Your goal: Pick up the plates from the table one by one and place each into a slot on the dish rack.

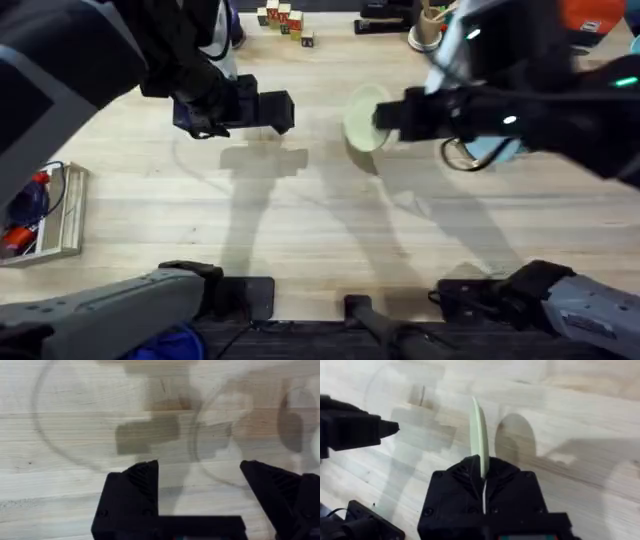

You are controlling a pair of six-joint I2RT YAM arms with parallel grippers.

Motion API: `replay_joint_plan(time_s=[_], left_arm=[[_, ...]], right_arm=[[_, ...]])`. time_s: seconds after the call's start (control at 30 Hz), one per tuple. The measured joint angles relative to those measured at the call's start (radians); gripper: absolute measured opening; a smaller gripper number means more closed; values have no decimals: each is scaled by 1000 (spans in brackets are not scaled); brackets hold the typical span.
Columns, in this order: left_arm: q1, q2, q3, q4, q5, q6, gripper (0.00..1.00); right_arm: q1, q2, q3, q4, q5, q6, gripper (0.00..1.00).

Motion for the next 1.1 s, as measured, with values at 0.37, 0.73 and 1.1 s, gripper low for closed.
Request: replay_joint_plan(time_s=[0.37, 0.73, 1.1], left_arm=[[0, 0, 0, 0, 0, 0, 995], [0, 0, 0, 0, 0, 0, 995], [0, 0, 0, 0, 0, 0, 995]], right_arm=[[-188, -173, 84, -239, 27, -168, 32], [-320, -367, 85, -288, 29, -407, 32], [-517, -414, 85, -289, 29, -552, 31]])
